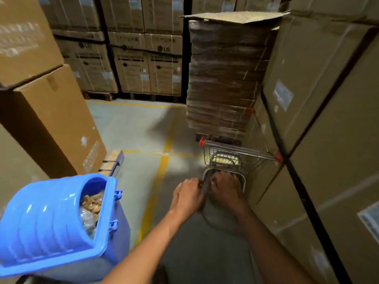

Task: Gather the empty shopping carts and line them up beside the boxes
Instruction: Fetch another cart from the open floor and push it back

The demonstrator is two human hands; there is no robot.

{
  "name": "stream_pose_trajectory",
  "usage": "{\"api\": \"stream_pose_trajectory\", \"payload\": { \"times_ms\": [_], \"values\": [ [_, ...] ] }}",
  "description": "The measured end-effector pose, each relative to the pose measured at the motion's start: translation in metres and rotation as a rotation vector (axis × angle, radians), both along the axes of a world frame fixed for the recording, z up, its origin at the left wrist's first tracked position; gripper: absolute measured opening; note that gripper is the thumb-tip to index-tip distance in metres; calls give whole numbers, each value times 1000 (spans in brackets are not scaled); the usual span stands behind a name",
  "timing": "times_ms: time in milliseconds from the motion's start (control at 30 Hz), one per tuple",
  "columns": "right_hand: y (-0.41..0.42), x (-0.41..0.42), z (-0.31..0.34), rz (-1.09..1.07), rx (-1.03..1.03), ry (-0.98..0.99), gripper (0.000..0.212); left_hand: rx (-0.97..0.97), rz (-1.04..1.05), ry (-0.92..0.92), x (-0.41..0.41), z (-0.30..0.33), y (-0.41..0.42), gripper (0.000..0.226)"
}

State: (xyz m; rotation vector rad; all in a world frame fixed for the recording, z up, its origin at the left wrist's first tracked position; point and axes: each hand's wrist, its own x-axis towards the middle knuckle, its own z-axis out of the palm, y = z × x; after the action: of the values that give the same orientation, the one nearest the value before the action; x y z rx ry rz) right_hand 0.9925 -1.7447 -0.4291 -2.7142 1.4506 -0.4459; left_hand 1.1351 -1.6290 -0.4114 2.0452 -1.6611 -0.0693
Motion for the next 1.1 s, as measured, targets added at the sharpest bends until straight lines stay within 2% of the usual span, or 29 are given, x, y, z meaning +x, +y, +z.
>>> {"api": "stream_pose_trajectory", "payload": {
  "times_ms": [167,333,467,567,633,700,767,833,967,1100],
  "values": [
    [-96,38,-6,-189,95,-22,11,40,-167,30,67,-3,-123,31],
    [-150,52,-9,-343,131,-78,10,66,-321,8,99,-9,-238,20],
    [-202,55,-17,-440,194,-25,34,75,-473,-159,98,-19,-310,41],
    [-248,52,-31,-506,232,40,56,219,-504,-222,88,-20,-353,53],
    [-277,49,-40,-523,272,91,64,264,-508,-277,83,-33,-381,60],
    [-300,42,-53,-549,357,158,70,351,-596,-264,81,-54,-406,57],
    [-318,34,-68,-580,421,206,76,414,-667,-262,80,-72,-425,44],
    [-335,27,-78,-622,448,232,70,468,-725,-243,82,-87,-439,30],
    [-346,25,-70,-664,547,357,29,553,-775,-159,88,-112,-454,27],
    [-347,35,-61,-695,560,456,23,587,-834,-92,93,-108,-457,28]
  ]
}}
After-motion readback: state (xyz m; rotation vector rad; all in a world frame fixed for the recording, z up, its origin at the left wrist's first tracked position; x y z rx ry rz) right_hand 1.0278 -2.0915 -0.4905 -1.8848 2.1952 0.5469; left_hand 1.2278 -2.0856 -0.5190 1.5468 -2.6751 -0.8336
